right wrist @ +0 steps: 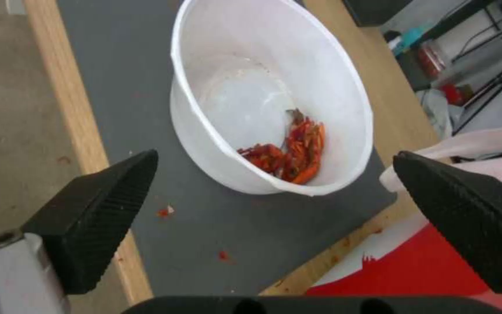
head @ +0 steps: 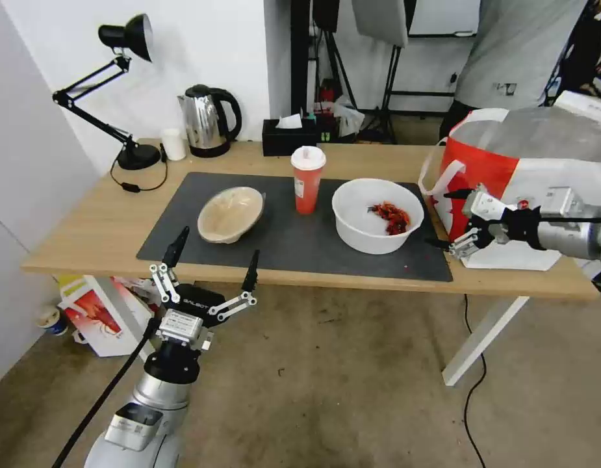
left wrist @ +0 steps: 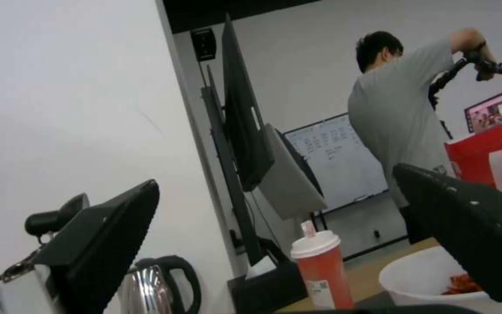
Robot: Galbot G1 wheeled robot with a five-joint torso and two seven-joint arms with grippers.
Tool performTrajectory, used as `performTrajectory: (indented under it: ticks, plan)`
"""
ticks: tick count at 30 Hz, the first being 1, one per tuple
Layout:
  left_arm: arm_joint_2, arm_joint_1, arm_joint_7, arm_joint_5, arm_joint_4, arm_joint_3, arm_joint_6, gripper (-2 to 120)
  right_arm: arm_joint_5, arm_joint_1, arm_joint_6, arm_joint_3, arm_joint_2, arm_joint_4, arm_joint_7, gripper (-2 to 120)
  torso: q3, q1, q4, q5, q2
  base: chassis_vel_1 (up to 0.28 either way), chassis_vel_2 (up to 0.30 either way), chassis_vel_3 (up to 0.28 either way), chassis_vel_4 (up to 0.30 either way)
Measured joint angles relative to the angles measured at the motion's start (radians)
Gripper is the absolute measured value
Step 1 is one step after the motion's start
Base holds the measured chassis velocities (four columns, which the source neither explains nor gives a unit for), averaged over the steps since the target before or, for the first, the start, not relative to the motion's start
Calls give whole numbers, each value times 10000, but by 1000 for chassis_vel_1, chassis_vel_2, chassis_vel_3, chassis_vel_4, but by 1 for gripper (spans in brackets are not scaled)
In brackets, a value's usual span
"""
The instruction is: Pick up the trash from the table and place it into the takeout bag.
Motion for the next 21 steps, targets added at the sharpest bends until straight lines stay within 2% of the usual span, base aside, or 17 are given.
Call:
performTrajectory:
  ticks: [4,11,15,21]
  plan:
    - [23,54,1,-2,-83,19,-3,100,334,-406,-21,414,-581,-1,0,100,0,0,3,-5,0,0,0,0,0]
    - [-121,55,12,79,-38,262,-59,100,579,-948,-18,867,-835,398,198,100,0,0,-1,-1,0,0,0,0,0]
    - [-204,53,16,177,7,389,-121,100,598,-1540,-25,1541,-972,543,289,100,0,0,0,-4,0,0,0,0,0]
    - [-341,74,22,238,5,499,-145,100,611,-2998,-80,3187,-1311,474,461,100,0,0,3,-1,-1,0,0,0,0]
